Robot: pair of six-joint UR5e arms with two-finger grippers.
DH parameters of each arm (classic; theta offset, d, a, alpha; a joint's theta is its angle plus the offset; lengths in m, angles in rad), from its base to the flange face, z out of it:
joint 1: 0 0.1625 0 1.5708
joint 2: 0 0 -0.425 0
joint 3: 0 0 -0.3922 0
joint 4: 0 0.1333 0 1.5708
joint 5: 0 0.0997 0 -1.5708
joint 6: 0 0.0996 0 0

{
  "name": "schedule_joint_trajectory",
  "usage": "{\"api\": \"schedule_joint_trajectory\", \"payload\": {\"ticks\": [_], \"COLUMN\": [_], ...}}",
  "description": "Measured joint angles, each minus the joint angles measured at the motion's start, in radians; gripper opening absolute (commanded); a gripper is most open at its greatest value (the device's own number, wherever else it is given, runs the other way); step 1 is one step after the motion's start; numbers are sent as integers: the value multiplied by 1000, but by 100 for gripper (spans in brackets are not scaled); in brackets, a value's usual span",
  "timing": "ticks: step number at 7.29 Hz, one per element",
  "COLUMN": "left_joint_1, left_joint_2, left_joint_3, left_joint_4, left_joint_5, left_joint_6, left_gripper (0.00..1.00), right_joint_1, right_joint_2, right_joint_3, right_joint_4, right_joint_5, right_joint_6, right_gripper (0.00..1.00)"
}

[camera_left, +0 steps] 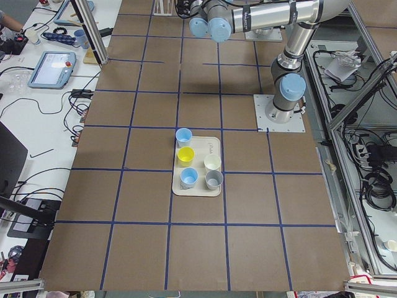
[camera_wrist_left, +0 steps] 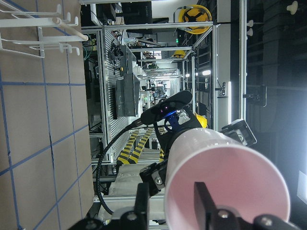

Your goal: Transfer IKEA cup to right arm and place on rack

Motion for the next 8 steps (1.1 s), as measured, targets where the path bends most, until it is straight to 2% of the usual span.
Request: {"api": "schedule_joint_trajectory", "payload": {"ticks": [1, 2, 4, 5, 6, 7, 8], "left_joint_1": [35, 75, 123, 127, 119, 94, 62], "left_joint_2": [14, 31, 51, 46, 30, 12, -10], "left_joint_3": [0, 2, 22, 43, 59, 66, 73], "left_joint_4": [-3, 0, 44, 140, 333, 524, 644], "left_joint_5": [44, 118, 274, 382, 526, 664, 820], "left_joint_6": [-15, -35, -113, -237, -452, -638, -740], "left_gripper": [55, 60, 62, 69, 74, 77, 81], "right_joint_1": [-2, -6, -21, -40, -60, -71, -74], "right_joint_2": [0, -1, -1, -2, -5, -11, -25], "right_joint_3": [-1, -1, 0, -1, -3, -3, -3], "right_joint_4": [0, 0, -9, -23, -52, -84, -106], "right_joint_5": [8, 12, 11, -3, -45, -123, -216], "right_joint_6": [8, 15, 20, 23, 27, 27, 25], "right_gripper": [66, 66, 62, 62, 61, 60, 60]}}
